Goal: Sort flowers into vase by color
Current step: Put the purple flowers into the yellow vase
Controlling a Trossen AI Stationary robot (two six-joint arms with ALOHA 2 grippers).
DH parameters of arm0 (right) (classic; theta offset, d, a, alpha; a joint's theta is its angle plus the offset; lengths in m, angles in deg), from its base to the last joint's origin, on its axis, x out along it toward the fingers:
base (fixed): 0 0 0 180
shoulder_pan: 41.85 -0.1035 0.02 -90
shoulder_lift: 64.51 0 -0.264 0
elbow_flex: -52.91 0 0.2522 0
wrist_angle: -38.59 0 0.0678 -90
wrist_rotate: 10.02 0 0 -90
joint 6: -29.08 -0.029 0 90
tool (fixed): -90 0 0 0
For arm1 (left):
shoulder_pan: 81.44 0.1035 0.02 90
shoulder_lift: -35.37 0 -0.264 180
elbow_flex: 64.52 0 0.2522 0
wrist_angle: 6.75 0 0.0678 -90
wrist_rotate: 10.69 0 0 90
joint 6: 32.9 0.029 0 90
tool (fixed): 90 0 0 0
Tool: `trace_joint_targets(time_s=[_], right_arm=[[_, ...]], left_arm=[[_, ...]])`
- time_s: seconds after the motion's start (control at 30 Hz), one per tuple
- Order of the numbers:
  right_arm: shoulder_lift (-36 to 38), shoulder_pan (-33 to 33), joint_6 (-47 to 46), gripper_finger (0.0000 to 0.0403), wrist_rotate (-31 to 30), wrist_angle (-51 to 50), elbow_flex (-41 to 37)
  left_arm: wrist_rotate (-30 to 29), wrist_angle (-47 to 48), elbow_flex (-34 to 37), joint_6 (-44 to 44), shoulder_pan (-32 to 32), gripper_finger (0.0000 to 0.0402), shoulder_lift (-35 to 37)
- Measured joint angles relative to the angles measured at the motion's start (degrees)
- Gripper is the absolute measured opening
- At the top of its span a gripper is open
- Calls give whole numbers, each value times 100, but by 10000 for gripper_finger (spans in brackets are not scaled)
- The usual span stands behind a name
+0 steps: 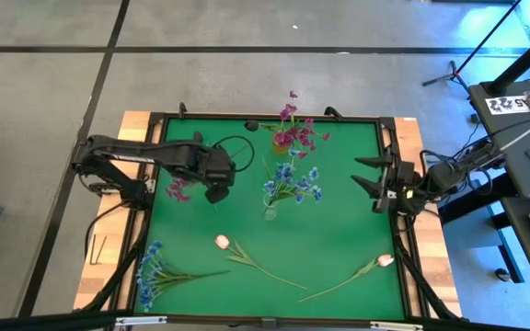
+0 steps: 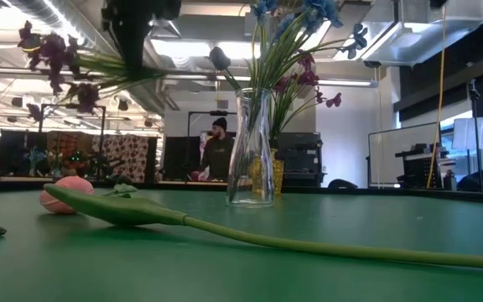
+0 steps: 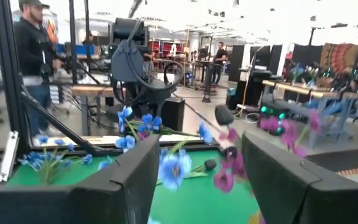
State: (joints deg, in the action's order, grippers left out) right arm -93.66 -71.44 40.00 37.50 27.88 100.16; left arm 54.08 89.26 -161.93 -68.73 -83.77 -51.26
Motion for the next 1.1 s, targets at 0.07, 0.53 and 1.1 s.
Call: trace_joint_targets(time_s=[0.07,0.53,1.1], right_arm=[[-415,0,334,227,-96,7,325],[-2742,0,1948,227,-344,-30,2273],[-3865,463,3166,227,173,204,2630]], left_arm=[[53,124,-165,0,0,16,0],[261,741,-1656,31,-263,16,0],[1448,-678,-2519,-459,-834,16,-2]])
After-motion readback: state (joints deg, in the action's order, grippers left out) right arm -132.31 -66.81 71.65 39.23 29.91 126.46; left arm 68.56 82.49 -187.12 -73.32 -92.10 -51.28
